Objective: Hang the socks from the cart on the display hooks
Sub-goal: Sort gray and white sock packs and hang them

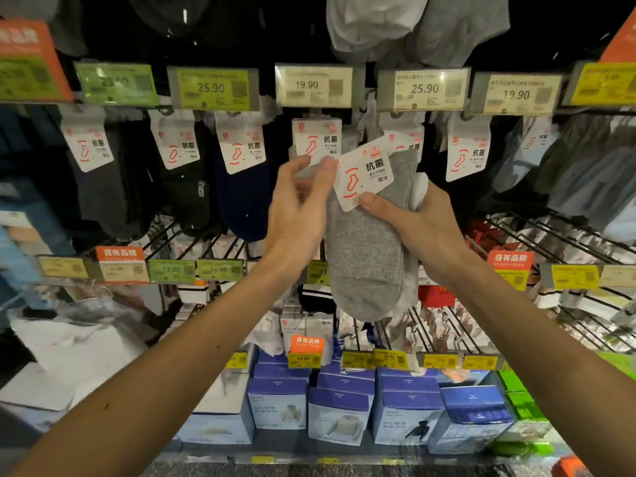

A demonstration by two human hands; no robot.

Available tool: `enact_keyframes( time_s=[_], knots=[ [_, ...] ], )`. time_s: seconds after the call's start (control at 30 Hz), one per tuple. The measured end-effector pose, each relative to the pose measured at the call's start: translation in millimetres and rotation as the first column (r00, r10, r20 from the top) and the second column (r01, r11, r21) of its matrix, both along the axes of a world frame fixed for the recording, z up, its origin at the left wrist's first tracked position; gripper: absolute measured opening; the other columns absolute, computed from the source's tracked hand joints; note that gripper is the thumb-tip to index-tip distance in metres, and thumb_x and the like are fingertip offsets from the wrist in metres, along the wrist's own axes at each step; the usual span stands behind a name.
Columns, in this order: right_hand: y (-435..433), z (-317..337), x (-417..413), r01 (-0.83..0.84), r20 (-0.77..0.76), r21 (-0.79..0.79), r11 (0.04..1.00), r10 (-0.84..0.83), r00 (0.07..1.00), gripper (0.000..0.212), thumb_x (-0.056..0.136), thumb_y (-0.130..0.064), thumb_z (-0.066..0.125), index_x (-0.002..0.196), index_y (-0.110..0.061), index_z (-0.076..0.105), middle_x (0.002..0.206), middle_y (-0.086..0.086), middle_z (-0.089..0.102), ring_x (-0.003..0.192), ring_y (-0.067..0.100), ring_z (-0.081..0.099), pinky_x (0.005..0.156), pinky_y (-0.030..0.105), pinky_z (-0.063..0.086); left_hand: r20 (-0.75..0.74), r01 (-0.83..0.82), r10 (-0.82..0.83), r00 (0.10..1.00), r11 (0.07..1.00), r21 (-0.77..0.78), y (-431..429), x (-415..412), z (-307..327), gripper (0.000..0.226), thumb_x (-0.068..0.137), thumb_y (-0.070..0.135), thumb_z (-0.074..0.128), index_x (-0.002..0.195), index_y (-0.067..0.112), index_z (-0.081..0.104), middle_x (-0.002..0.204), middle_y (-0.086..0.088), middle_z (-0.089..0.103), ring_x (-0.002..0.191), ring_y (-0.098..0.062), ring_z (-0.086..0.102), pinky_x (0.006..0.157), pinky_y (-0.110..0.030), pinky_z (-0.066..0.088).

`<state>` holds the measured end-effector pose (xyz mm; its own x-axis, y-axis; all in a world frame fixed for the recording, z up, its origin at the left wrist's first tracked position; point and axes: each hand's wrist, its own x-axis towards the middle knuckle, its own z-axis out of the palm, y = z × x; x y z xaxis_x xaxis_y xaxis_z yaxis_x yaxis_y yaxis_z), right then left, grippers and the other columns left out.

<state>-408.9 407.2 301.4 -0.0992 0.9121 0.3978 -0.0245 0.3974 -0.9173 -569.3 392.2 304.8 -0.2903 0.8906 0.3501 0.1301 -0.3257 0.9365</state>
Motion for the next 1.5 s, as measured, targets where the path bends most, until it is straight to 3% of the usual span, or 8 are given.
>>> enact_keyframes(
  time_s=[0.23, 0.33, 0.5, 0.7, 1.0, 1.1, 1.23, 1.5],
  knots=[
    [-14, 3, -29, -0.076, -0.016, 0.028, 0.997, 0.076, 0.997, 0.024, 0.083, -0.033, 0.068, 0.101, -0.017, 0.066, 0.089, -0.012, 0.075, 0.087, 0.002, 0.072, 0.068, 0.016, 0.055, 0.286, 0.058, -0.040, 0.958, 0.997, -0.056, -7, 5, 8, 0.032, 0.088, 0.036, 0.074, 0.114, 0.019, 0.066, 0.100, 0.004, 0.076, 0.094, -0.010, 0.073, 0.086, -0.034, 0.060],
    [-11, 1, -30, -0.034, -0.009, -0.019, 0.999, 0.034, 0.999, 0.046, 0.086, -0.049, 0.054, 0.102, -0.007, 0.064, 0.091, -0.003, 0.073, 0.085, 0.006, 0.071, 0.070, 0.021, 0.057, 0.384, 0.071, -0.018, 0.923, 0.990, -0.124, -6, -5, 6, 0.033, 0.088, 0.035, 0.073, 0.112, 0.013, 0.068, 0.096, -0.002, 0.077, 0.088, -0.014, 0.074, 0.076, -0.032, 0.062],
    [6, -5, -21, 0.072, -0.013, -0.089, 0.993, -0.073, 0.997, 0.020, 0.102, -0.031, 0.053, 0.099, -0.013, 0.063, 0.093, -0.001, 0.073, 0.084, 0.009, 0.072, 0.077, 0.032, 0.060, 0.468, 0.035, 0.057, 0.882, 0.982, -0.187, 0, -25, 6, 0.039, 0.086, 0.037, 0.075, 0.114, 0.011, 0.066, 0.100, -0.004, 0.076, 0.090, -0.018, 0.074, 0.071, -0.033, 0.062],
    [8, 9, -4, 0.096, -0.033, -0.050, 0.994, -0.098, 0.995, 0.020, 0.104, -0.027, 0.051, 0.106, -0.012, 0.063, 0.086, -0.008, 0.074, 0.079, 0.005, 0.073, 0.064, 0.019, 0.055, 0.084, -0.023, 0.033, 0.996, 0.994, -0.110, 10, -51, 10, 0.041, 0.088, 0.026, 0.075, 0.122, 0.030, 0.052, 0.110, 0.003, 0.067, 0.097, -0.011, 0.068, 0.081, -0.029, 0.057],
    [7, 17, 7, 0.160, -0.022, -0.026, 0.987, -0.161, 0.987, 0.024, 0.103, -0.030, 0.051, 0.100, -0.010, 0.065, 0.085, -0.006, 0.075, 0.079, 0.008, 0.073, 0.063, 0.021, 0.055, -0.343, 0.046, -0.022, 0.939, 0.997, 0.063, 37, -45, 33, 0.050, 0.096, 0.021, 0.058, 0.141, 0.035, 0.042, 0.127, 0.014, 0.058, 0.107, -0.001, 0.063, 0.087, -0.022, 0.054],
    [5, 16, 11, 0.163, -0.028, -0.023, 0.986, -0.164, 0.986, 0.022, 0.103, -0.030, 0.051, 0.095, -0.015, 0.065, 0.081, -0.008, 0.076, 0.078, 0.006, 0.073, 0.063, 0.020, 0.056, -0.383, 0.072, 0.001, 0.924, 0.981, 0.178, 36, -40, 38, 0.055, 0.095, 0.015, 0.058, 0.145, 0.030, 0.039, 0.120, 0.031, 0.053, 0.108, 0.010, 0.058, 0.090, -0.015, 0.051],
    [2, 19, 14, 0.164, -0.044, -0.013, 0.986, -0.165, 0.985, 0.023, 0.104, -0.029, 0.050, 0.096, -0.014, 0.065, 0.079, -0.012, 0.076, 0.078, 0.005, 0.073, 0.063, 0.020, 0.056, -0.349, 0.090, 0.014, 0.937, 0.957, 0.278, 41, -36, 45, 0.056, 0.095, 0.009, 0.059, 0.143, 0.025, 0.034, 0.108, 0.022, 0.060, 0.092, -0.007, 0.070, 0.082, -0.027, 0.059],
    [4, 21, 12, 0.158, -0.031, 0.020, 0.987, -0.157, 0.987, 0.024, 0.104, -0.028, 0.049, 0.094, -0.014, 0.066, 0.081, -0.011, 0.076, 0.079, 0.008, 0.074, 0.065, 0.020, 0.056, -0.370, 0.090, 0.060, 0.927, 0.923, 0.375, 56, -32, 49, 0.068, 0.091, 0.008, 0.064, 0.146, 0.017, 0.025, 0.136, 0.008, 0.048, 0.099, -0.015, 0.068, 0.096, -0.044, 0.054]
  ],
)
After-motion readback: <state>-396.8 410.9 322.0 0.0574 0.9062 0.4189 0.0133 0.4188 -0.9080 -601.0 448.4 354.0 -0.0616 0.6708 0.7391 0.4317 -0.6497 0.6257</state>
